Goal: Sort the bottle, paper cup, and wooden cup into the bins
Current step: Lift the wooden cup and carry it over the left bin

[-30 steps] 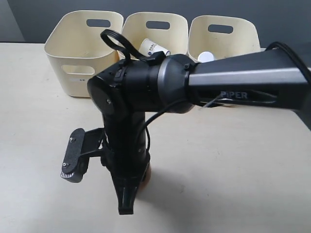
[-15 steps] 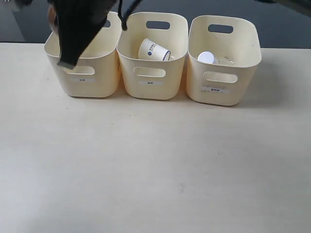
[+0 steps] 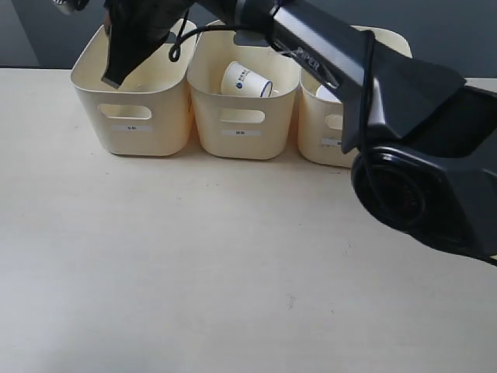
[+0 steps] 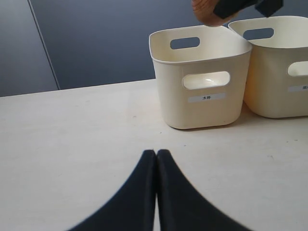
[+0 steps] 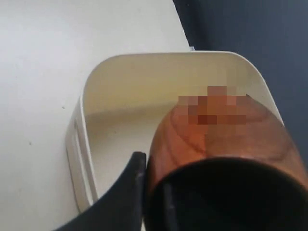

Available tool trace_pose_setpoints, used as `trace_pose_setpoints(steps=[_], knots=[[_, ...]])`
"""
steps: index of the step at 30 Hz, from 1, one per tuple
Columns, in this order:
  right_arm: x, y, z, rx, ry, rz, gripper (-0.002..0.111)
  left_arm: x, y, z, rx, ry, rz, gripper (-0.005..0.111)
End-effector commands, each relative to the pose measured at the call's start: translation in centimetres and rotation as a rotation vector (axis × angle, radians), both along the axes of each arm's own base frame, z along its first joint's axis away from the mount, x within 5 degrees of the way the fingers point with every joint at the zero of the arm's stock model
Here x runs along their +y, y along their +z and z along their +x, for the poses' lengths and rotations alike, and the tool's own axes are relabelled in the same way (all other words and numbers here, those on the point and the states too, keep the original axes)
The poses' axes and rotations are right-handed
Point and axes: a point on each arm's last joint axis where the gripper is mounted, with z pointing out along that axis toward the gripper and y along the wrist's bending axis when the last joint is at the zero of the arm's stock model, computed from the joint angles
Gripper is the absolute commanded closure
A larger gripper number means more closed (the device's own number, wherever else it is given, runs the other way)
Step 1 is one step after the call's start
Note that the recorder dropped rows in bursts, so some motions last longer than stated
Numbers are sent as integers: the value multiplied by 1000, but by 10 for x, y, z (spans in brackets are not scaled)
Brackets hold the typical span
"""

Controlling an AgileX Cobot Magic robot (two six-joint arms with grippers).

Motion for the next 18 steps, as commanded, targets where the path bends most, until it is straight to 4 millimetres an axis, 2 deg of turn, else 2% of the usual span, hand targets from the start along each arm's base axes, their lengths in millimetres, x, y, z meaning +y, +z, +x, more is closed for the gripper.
trace_pose_setpoints(steps=[1, 5, 7, 12, 18], knots=[[5, -3, 10, -42, -8, 61, 109, 0, 0, 0, -4, -3, -1, 107], [8, -6, 16, -48, -10, 125, 109, 0, 0, 0, -4, -3, -1, 107], [3, -8, 21, -12, -20, 153, 109, 0, 0, 0, -4, -3, -1, 107], [-7, -20, 31, 71, -61, 169, 109, 0, 0, 0, -4, -3, -1, 107], [-4, -40, 34, 115, -66, 165, 109, 0, 0, 0, -4, -3, -1, 107]])
